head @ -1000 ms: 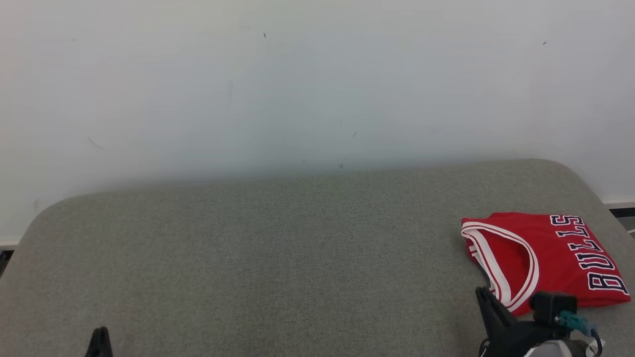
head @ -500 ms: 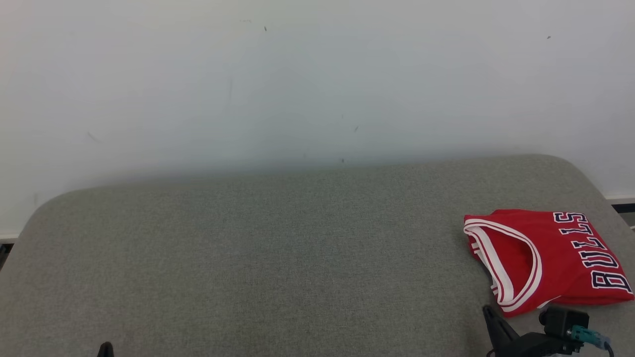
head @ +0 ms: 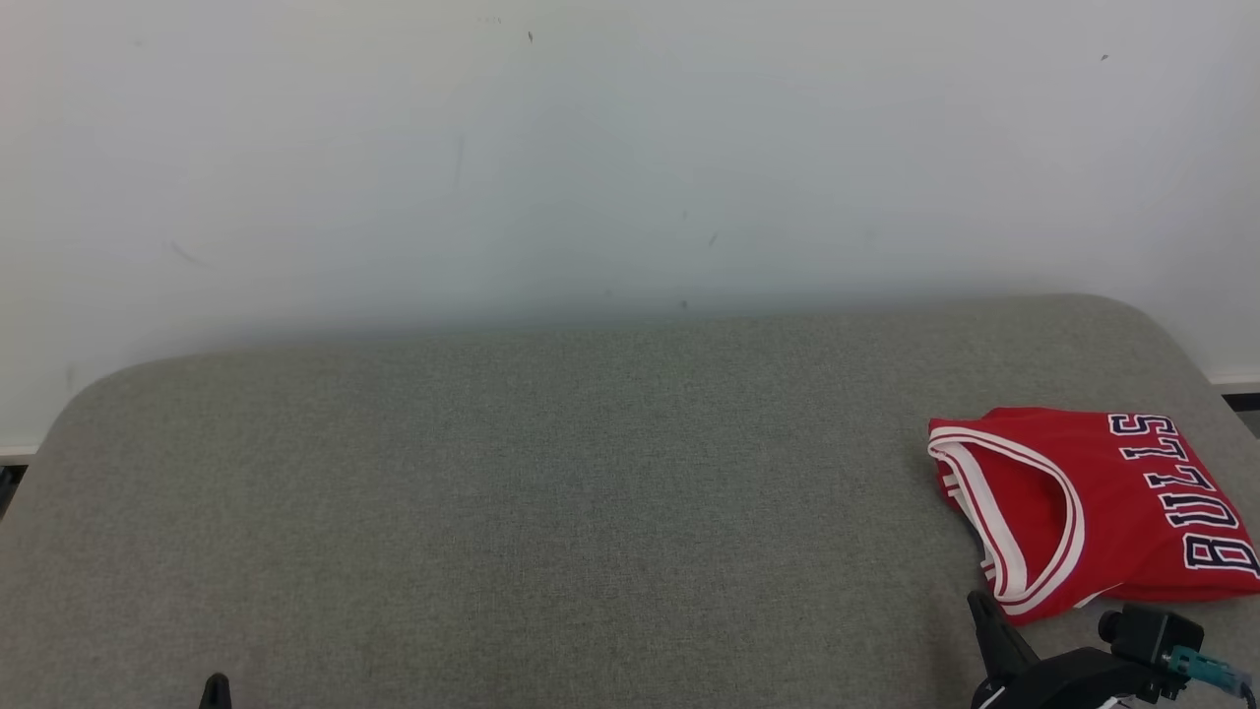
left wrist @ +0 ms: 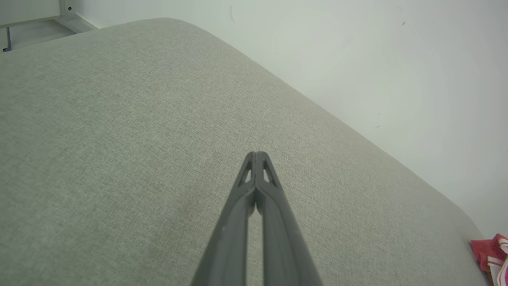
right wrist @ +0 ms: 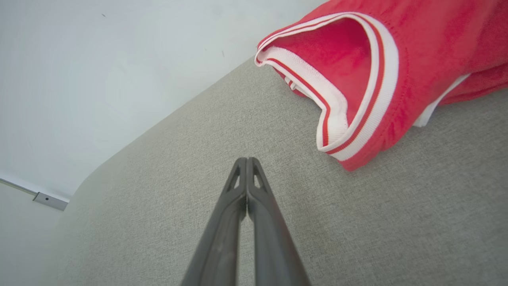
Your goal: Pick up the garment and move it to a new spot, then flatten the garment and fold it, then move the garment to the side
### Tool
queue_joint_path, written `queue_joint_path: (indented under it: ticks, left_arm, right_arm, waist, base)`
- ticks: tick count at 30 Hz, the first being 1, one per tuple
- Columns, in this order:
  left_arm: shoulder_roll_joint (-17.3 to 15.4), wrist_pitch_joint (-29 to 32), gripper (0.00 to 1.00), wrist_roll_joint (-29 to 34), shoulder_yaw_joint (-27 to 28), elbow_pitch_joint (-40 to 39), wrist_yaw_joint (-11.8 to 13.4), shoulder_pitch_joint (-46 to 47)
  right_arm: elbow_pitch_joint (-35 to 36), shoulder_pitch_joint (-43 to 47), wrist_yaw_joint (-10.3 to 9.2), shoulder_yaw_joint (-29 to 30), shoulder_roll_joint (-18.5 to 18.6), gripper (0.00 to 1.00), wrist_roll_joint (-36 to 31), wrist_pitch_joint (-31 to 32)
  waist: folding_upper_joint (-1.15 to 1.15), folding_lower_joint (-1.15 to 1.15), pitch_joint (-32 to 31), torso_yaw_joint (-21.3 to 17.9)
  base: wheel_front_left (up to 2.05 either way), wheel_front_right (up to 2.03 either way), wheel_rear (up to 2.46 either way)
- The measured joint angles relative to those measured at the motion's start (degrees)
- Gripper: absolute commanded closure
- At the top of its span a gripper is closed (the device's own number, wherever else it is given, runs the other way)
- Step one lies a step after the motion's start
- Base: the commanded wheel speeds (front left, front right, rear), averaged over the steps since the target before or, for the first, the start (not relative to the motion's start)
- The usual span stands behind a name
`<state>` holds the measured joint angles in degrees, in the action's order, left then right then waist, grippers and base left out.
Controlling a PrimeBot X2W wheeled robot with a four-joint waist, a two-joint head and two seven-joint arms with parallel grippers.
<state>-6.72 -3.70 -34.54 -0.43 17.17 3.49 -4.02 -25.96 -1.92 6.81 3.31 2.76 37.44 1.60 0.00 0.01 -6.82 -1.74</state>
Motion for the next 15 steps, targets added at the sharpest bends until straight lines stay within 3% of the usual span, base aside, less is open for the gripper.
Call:
queue_joint_path:
  ticks: [15]
  left_arm:
    - [1.1, 2.2, 1.00, -11.6, 1.3, 0.1, -2.1, 1.4]
  right_arm:
    - [2.0, -1.0, 0.00, 0.8, 0.0, 1.00, 11.4, 1.0]
  waist:
    - [0.00, 0.00, 1.4, 0.4]
  base:
    - [0.00, 0.00, 0.00]
